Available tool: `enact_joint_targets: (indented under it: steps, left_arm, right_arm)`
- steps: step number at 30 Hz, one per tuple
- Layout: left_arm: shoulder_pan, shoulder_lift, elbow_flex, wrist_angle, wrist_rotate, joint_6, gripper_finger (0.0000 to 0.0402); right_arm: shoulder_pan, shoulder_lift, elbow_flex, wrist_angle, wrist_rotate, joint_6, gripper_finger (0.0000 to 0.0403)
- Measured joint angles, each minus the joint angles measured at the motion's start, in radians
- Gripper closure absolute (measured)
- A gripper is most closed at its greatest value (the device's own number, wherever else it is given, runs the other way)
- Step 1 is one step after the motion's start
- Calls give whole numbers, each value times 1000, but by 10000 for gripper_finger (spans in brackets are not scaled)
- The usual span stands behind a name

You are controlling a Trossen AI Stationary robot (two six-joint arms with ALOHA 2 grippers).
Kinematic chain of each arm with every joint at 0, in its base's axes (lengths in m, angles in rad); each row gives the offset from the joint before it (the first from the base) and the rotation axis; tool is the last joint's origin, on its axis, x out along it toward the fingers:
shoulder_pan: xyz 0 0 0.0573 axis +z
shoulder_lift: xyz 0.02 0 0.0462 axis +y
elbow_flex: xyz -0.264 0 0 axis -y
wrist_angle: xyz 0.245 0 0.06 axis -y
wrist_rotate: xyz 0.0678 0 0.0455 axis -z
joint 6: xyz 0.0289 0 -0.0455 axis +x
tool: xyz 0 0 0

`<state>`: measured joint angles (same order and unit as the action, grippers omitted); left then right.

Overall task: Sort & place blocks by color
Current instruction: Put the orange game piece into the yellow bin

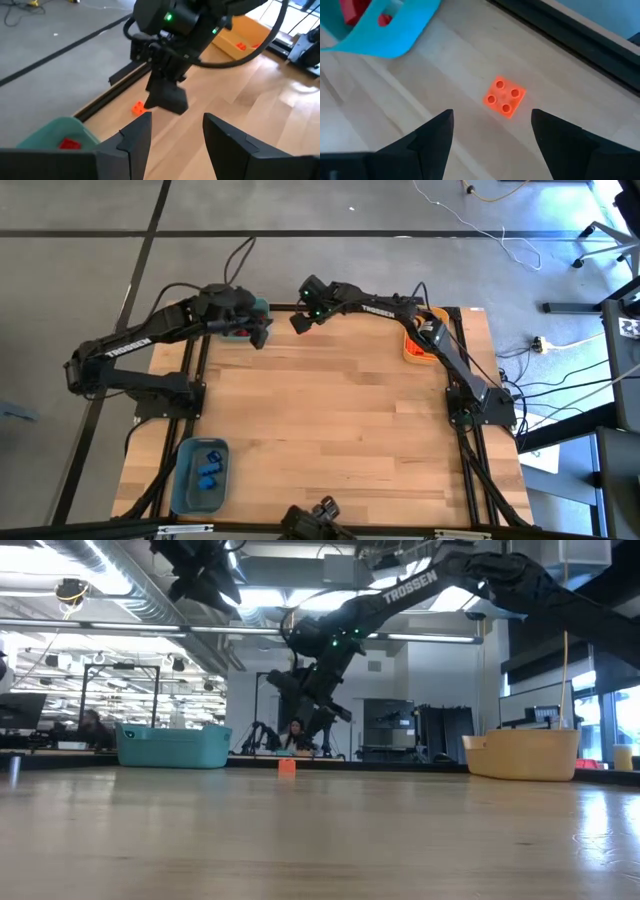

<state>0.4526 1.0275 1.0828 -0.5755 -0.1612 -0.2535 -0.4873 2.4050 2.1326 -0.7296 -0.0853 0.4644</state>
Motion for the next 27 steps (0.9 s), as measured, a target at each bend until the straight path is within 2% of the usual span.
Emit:
enact_joint_targets:
  steps: [14,18,21,24,27]
  left_arm:
    - [0,-1,0,46,-1,4,233]
    - [0,-1,0,47,-1,21,233]
    - [0,-1,0,47,-1,25,233]
    - [0,-1,0,47,-1,25,233]
    - [0,-1,0,47,-1,25,233]
  right_arm:
    - [1,24,0,17,40,14,135]
    - [1,24,0,39,30,-97,135]
    - [1,24,34,40,-30,-189,135]
    - [1,23,102,26,-79,-369,135]
    - [1,23,195,-77,-87,-593,135]
